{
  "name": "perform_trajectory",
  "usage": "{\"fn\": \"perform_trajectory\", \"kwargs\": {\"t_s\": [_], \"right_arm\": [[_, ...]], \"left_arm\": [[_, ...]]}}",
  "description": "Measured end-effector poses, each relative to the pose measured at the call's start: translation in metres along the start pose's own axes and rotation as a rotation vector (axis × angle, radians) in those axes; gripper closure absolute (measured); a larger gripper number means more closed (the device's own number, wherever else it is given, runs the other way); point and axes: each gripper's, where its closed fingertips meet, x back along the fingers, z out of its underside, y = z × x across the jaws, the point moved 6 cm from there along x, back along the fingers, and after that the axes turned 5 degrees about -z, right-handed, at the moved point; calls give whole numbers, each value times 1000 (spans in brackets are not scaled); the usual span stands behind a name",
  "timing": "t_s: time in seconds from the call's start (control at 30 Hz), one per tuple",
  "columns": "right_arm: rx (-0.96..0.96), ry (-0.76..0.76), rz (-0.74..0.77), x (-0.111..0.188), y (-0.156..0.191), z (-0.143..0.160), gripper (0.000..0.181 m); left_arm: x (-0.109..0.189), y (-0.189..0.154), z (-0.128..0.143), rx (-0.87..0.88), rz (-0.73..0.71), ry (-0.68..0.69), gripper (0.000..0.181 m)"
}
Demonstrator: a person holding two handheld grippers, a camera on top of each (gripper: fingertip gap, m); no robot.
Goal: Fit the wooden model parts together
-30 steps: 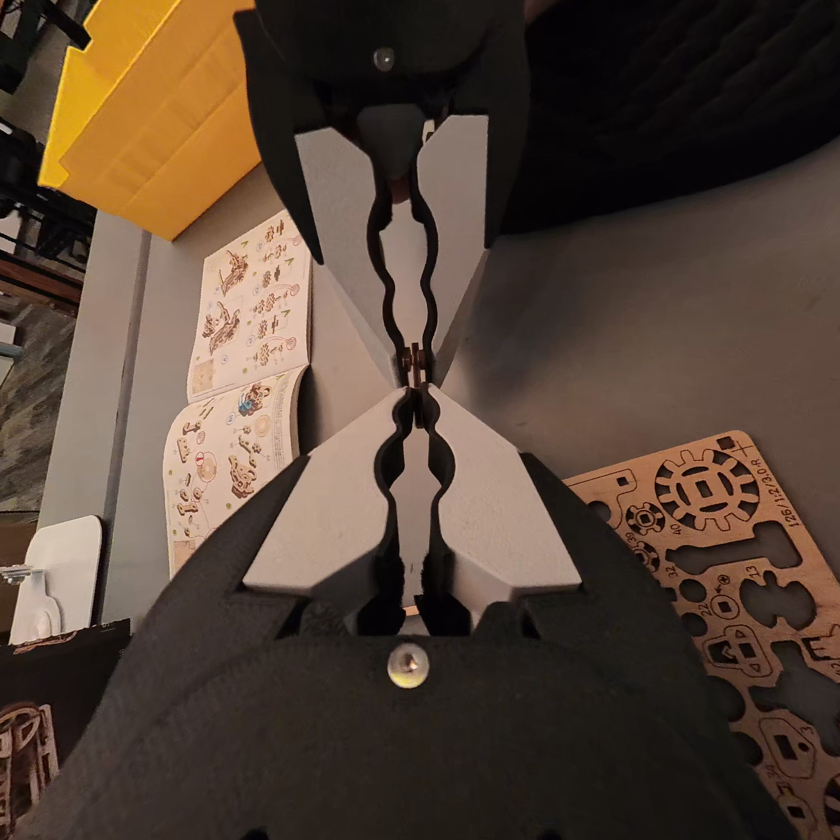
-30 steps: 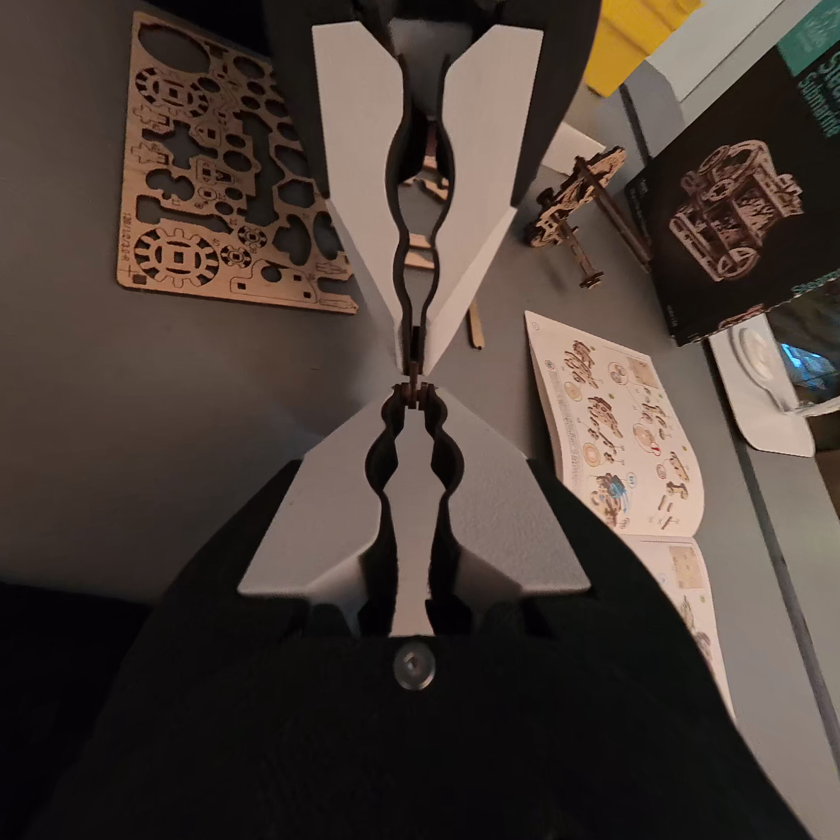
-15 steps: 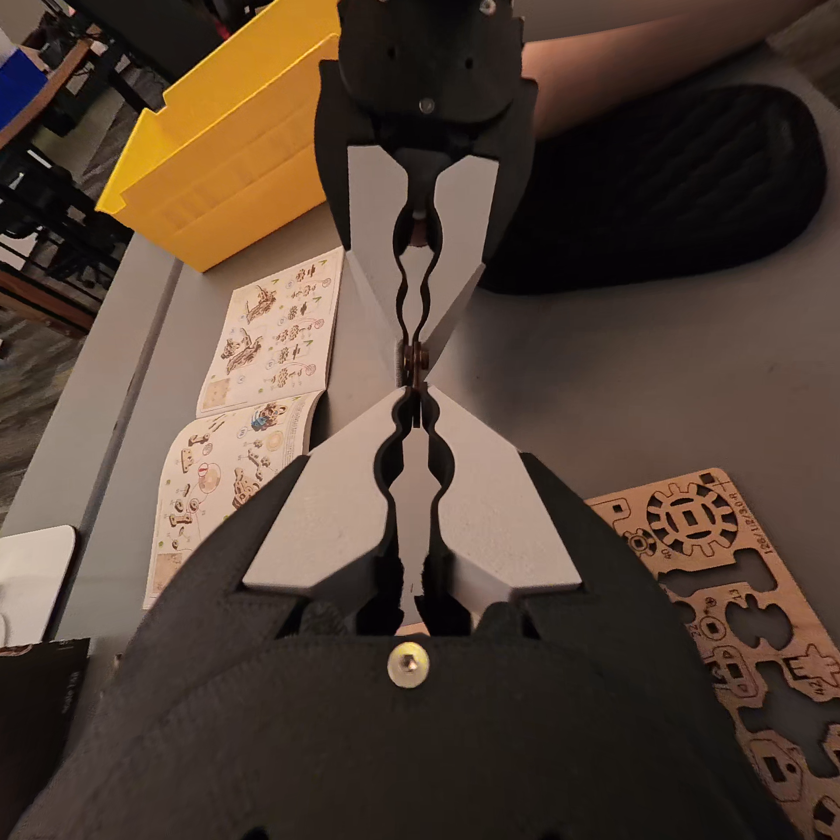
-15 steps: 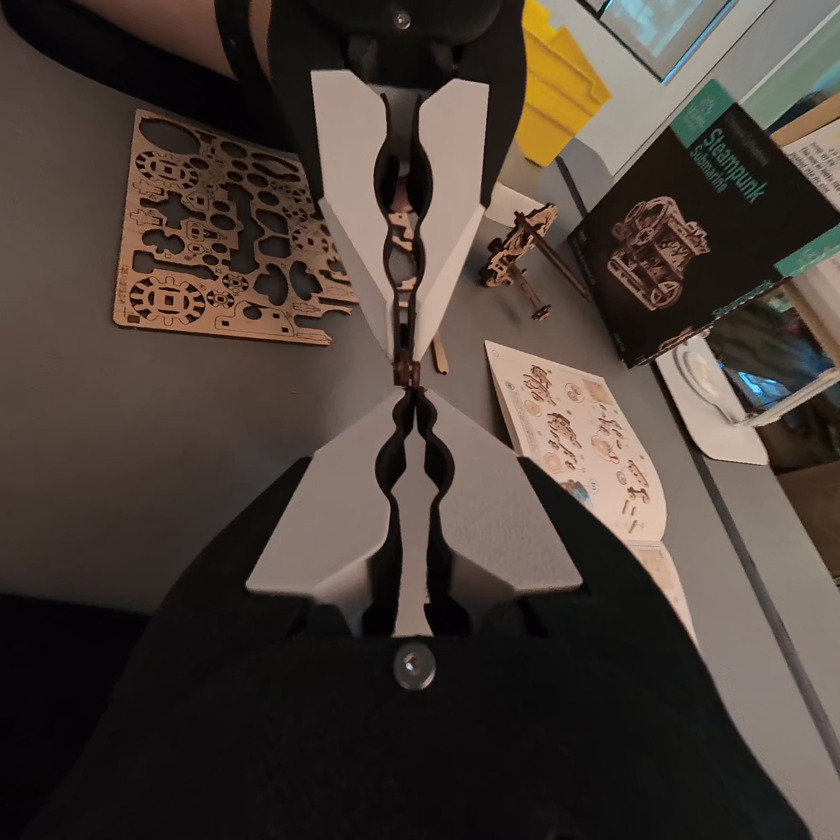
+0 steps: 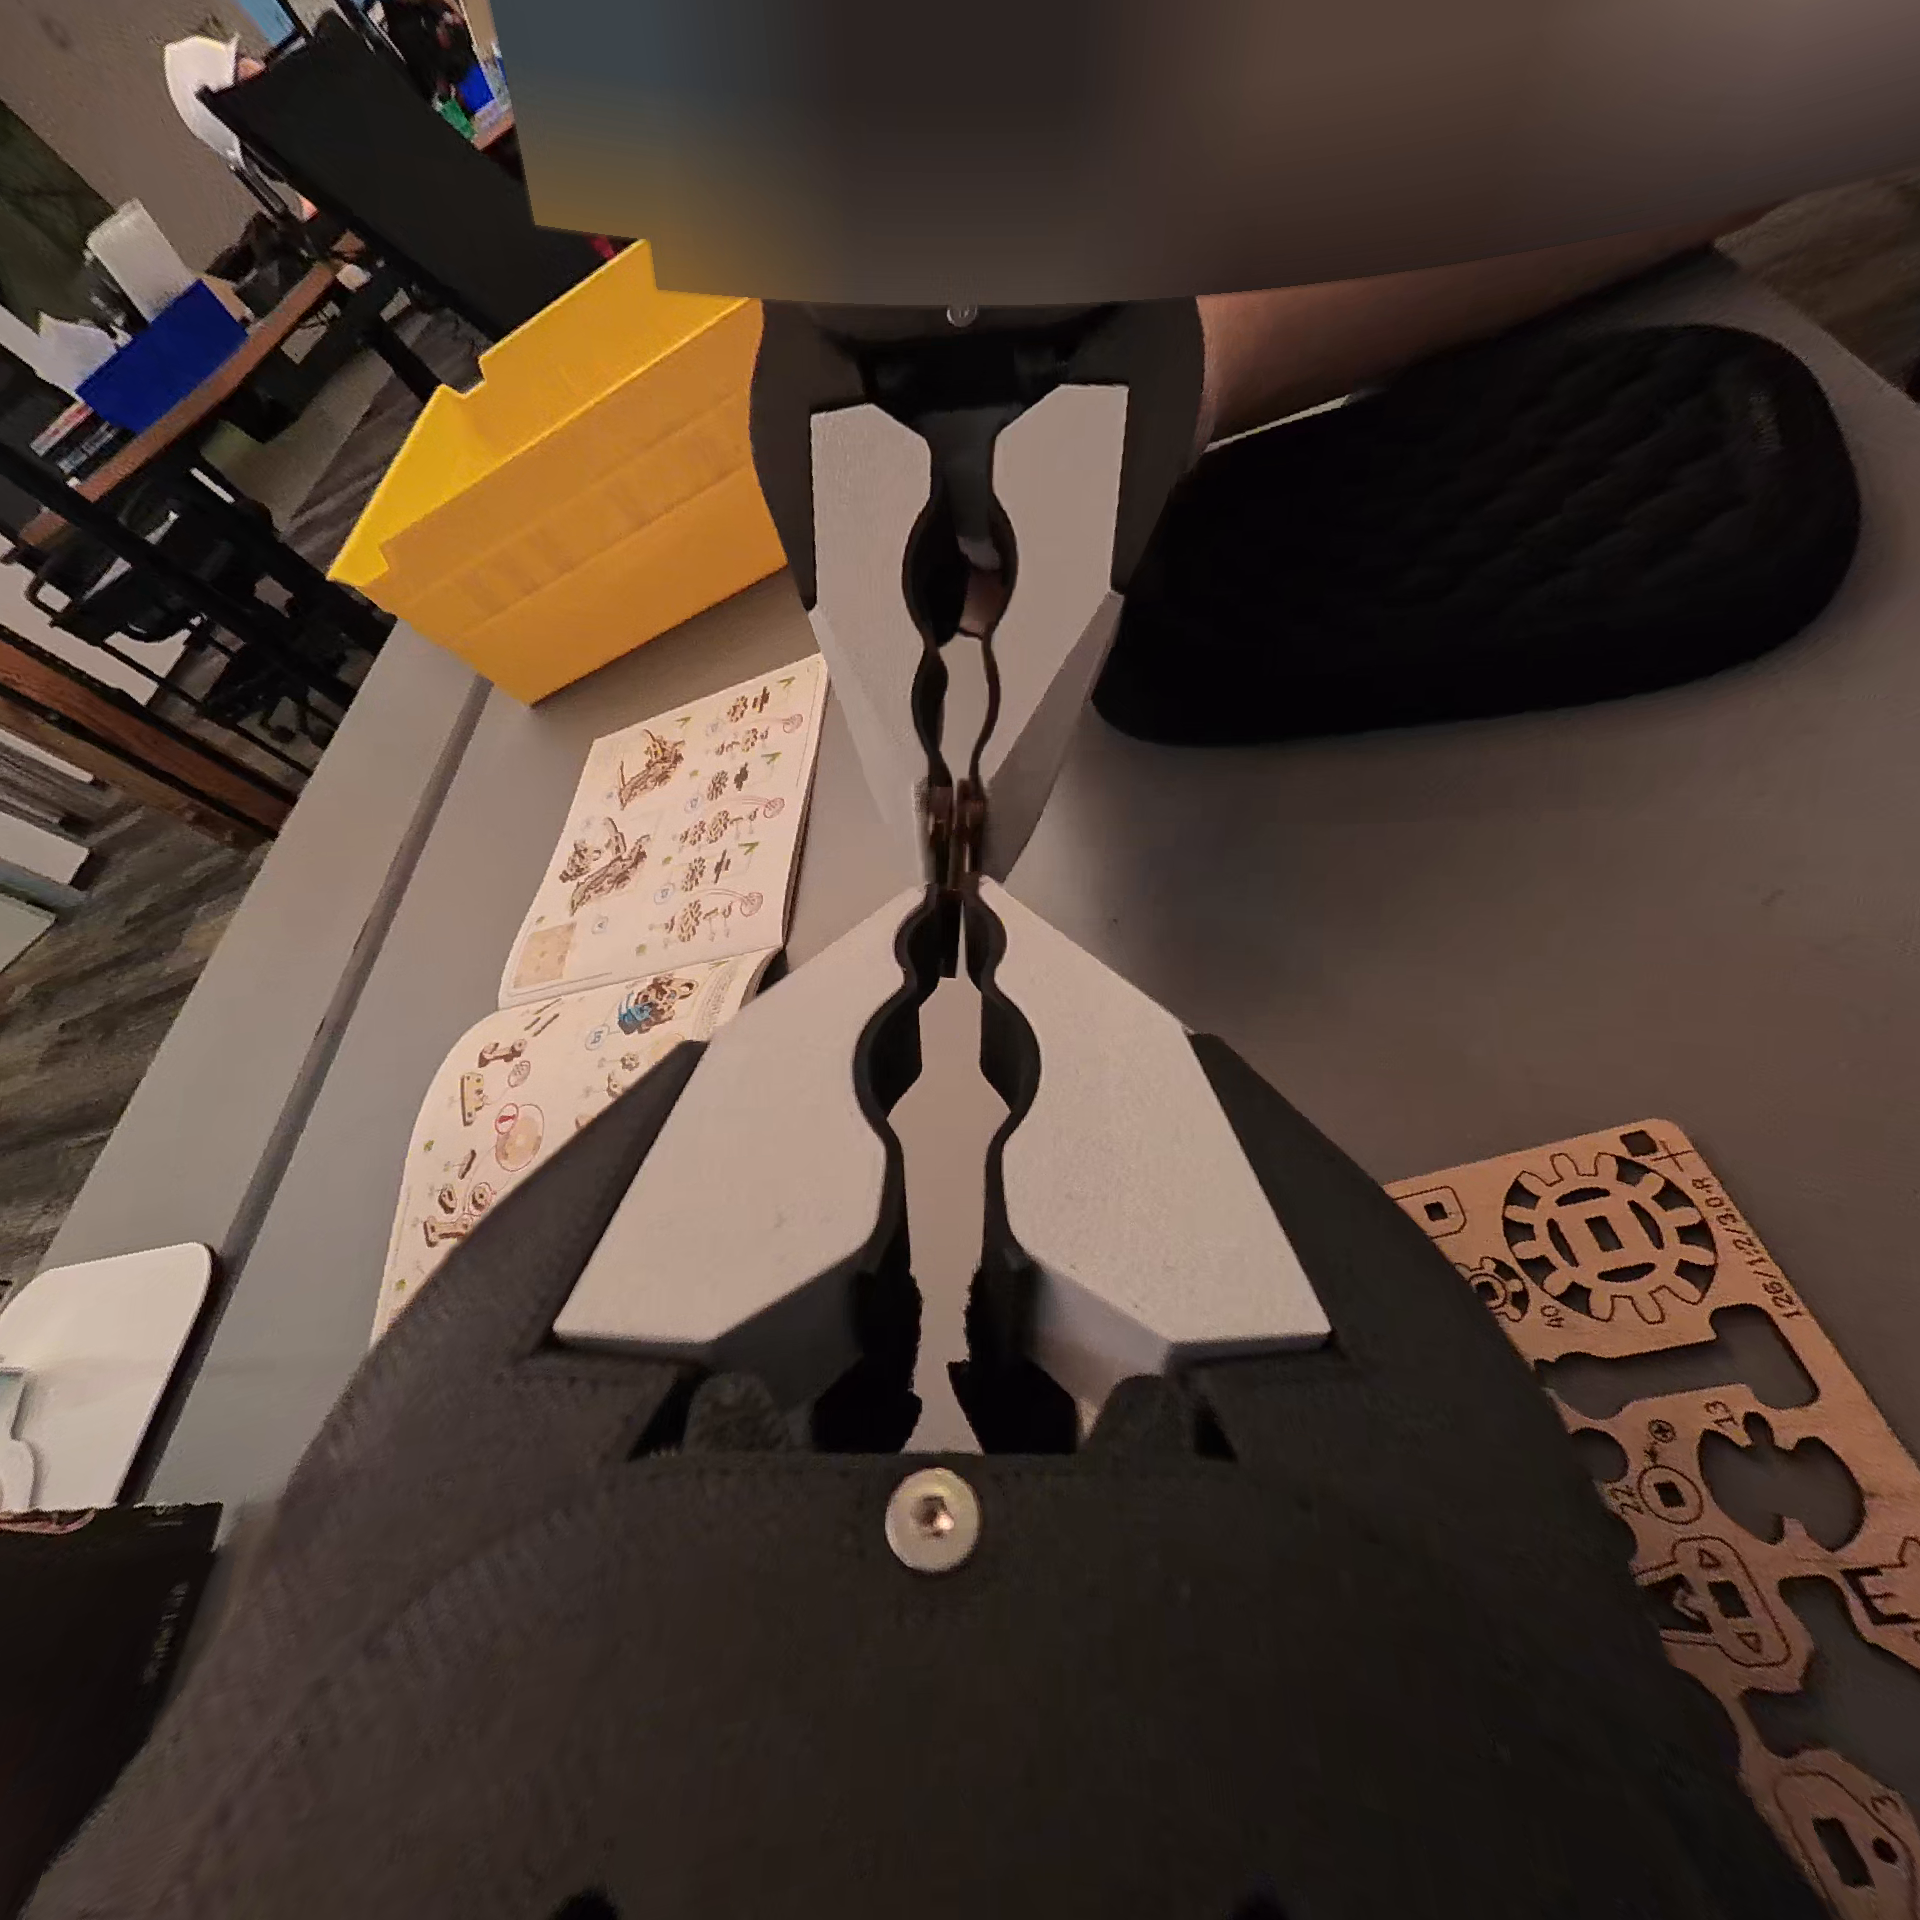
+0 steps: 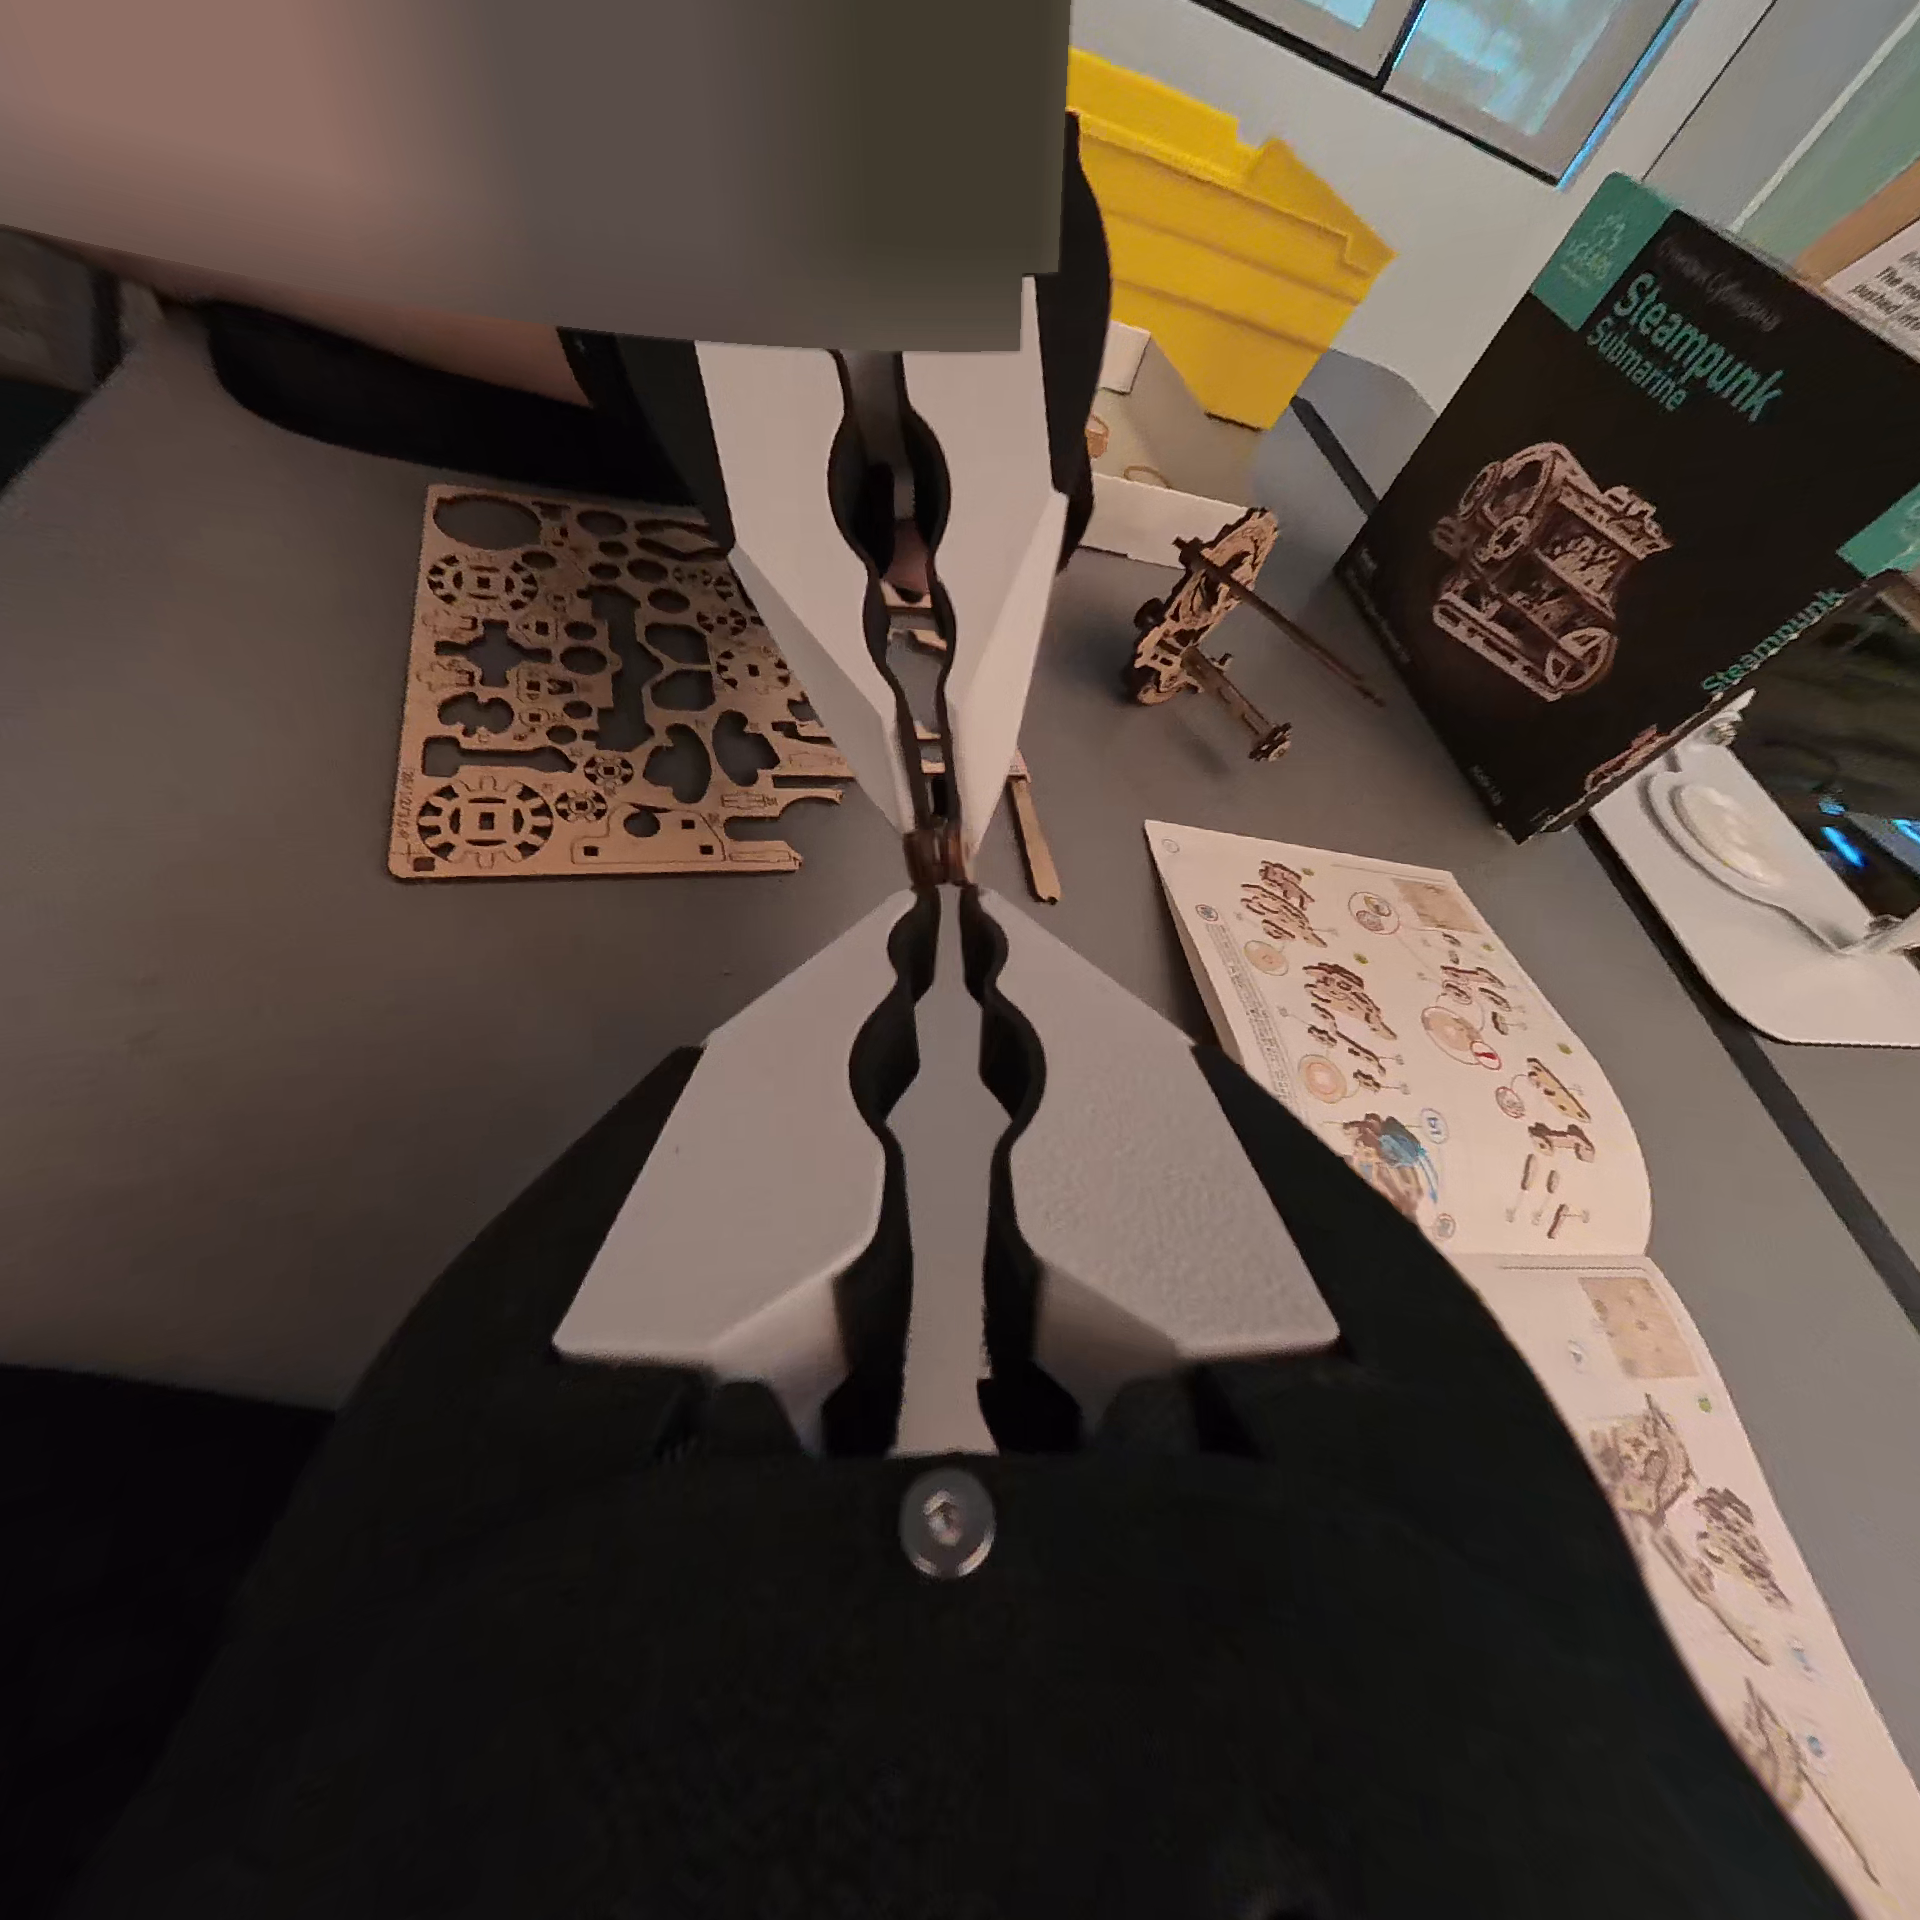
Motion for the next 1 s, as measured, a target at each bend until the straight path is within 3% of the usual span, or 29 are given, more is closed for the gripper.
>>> {"fn": "perform_trajectory", "kwargs": {"t_s": [0.13,0.2,0.27,0.43,0.67,0.8,1.0], "right_arm": [[-2,-23,-20,2,2,-6,181],[17,16,32,1,-1,-4,168],[38,59,36,0,-1,0,168],[32,-48,49,7,-2,-11,165],[67,-54,42,9,2,-17,173],[174,-11,119,13,3,-22,173],[251,56,125,10,8,-21,174]], "left_arm": [[1,4,3,-40,-58,6,181],[4,5,-2,-17,-50,-25,181],[5,5,-4,-4,-42,-40,181],[3,2,-3,-14,-30,-37,181],[4,0,-6,-31,-31,-68,181],[9,6,-12,-77,-133,-90,160],[5,-5,-17,-163,-137,-50,172]]}}
